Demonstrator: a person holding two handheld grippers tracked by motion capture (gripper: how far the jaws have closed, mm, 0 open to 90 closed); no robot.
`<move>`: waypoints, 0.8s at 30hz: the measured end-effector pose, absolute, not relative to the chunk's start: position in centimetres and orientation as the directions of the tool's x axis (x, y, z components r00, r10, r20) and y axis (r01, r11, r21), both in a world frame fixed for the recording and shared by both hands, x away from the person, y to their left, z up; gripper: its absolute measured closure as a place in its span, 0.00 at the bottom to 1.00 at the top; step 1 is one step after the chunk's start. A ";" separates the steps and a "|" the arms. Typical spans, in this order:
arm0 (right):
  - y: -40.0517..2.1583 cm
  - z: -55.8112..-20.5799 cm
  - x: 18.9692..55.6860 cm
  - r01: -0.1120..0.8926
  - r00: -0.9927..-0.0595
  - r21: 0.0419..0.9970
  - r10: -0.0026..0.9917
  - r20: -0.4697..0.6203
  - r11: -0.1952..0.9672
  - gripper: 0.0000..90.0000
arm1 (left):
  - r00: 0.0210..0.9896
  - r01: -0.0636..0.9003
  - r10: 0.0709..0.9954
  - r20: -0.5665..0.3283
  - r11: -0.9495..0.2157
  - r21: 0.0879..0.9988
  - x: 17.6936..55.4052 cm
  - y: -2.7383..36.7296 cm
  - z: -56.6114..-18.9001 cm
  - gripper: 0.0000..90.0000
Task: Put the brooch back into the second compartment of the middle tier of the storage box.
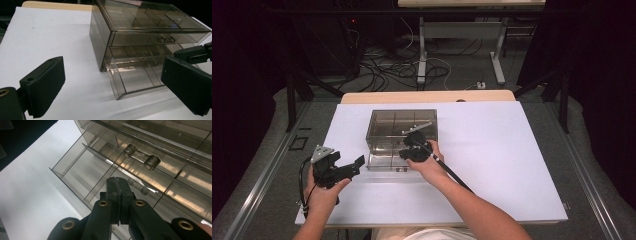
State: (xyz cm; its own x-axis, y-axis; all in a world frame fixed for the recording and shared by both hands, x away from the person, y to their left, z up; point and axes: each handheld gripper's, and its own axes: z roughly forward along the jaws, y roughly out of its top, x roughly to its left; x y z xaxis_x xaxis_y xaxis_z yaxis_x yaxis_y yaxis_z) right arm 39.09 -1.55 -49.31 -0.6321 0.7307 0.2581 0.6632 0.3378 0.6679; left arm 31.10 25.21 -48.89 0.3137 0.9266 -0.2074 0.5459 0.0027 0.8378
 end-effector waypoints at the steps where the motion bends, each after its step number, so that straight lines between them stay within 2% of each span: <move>1: -1.5 -49.4 39.1 0.662 -0.634 0.668 0.731 0.254 0.341 1.00 | 0.314 0.545 0.927 -0.205 0.001 0.838 31.1 25.2 -48.9 0.06; 4: -1.5 -49.5 39.2 0.675 -0.625 0.653 0.738 0.257 0.344 1.00 | 0.314 0.545 0.927 -0.203 -0.001 0.839 31.1 25.2 -48.9 0.06; 6: -1.4 -49.8 39.3 0.661 -0.625 0.679 0.735 0.263 0.320 1.00 | 0.314 0.545 0.927 -0.203 -0.001 0.838 31.1 25.2 -48.9 0.06; 10: -1.5 -49.7 39.5 0.680 -0.620 0.647 0.741 0.258 0.344 1.00 | 0.315 0.545 0.927 -0.203 -0.001 0.838 31.1 25.2 -48.9 0.06; 15: -1.3 -50.2 39.7 0.675 -0.613 0.667 0.742 0.270 0.316 1.00 | 0.315 0.546 0.927 -0.205 -0.001 0.838 31.1 25.2 -48.9 0.06; 18: -1.4 -49.9 39.7 0.689 -0.611 0.641 0.746 0.263 0.338 1.00 | 0.315 0.546 0.927 -0.204 -0.001 0.838 31.1 25.2 -48.9 0.06; 24: -1.6 -49.9 39.8 0.683 -0.614 0.649 0.744 0.264 0.334 0.94 | 0.314 0.549 0.926 -0.210 0.004 0.836 31.2 25.2 -48.9 0.06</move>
